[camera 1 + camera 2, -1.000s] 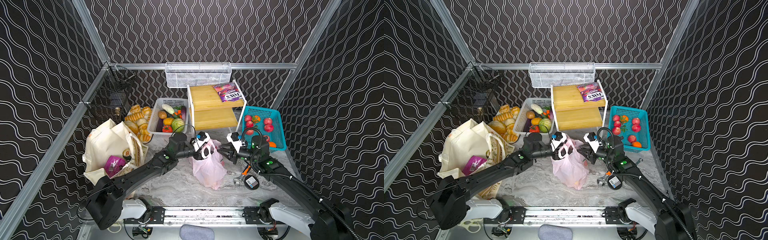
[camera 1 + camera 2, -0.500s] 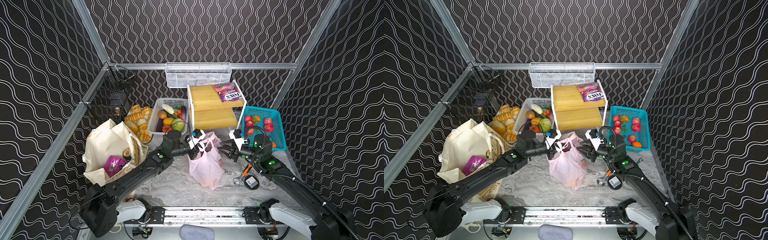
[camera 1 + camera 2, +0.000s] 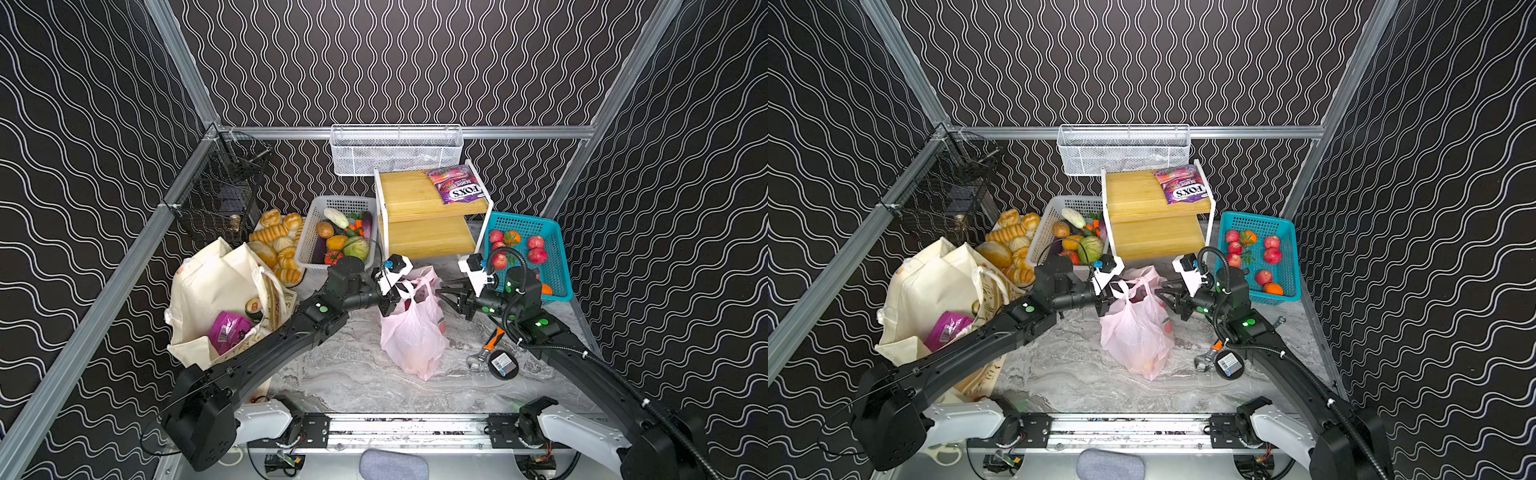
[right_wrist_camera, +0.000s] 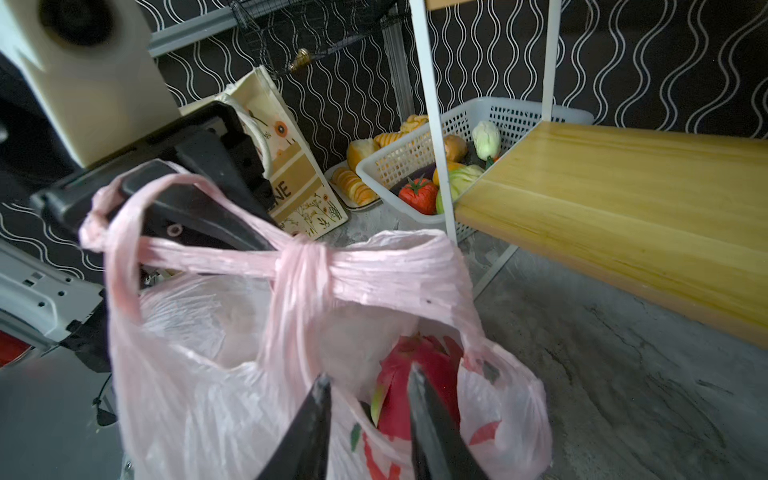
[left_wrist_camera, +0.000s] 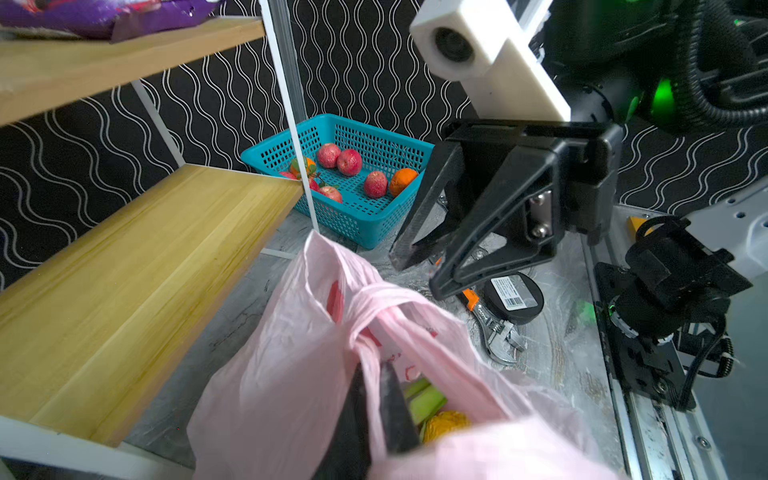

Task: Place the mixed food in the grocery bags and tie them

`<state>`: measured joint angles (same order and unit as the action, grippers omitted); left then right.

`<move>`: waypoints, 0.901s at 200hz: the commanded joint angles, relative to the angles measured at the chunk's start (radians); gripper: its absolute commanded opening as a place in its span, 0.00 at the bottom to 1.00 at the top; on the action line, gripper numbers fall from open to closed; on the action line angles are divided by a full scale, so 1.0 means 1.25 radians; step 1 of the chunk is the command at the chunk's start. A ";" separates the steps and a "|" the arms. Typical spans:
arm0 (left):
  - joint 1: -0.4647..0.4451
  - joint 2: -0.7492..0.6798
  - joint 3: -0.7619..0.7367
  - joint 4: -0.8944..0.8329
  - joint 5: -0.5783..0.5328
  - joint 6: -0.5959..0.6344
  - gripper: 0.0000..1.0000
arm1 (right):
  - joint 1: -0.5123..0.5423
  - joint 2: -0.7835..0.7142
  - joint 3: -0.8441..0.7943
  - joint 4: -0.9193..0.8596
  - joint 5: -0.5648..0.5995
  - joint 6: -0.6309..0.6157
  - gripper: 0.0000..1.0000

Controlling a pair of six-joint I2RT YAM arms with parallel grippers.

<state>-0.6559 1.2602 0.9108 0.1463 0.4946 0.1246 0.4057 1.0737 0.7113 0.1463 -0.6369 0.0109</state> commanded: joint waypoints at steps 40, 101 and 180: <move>0.002 0.053 -0.034 0.221 0.063 -0.136 0.06 | 0.001 0.065 0.002 0.139 -0.123 0.027 0.28; 0.001 0.083 -0.042 0.338 0.080 -0.213 0.06 | 0.002 0.085 -0.009 0.122 -0.177 0.004 0.35; -0.010 0.099 -0.043 0.355 0.088 -0.245 0.06 | 0.002 0.115 -0.049 0.339 -0.161 0.102 0.41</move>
<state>-0.6613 1.3804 0.8543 0.5457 0.5930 -0.1623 0.4068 1.1980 0.6525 0.4065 -0.8238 0.0738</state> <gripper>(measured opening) 0.058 0.416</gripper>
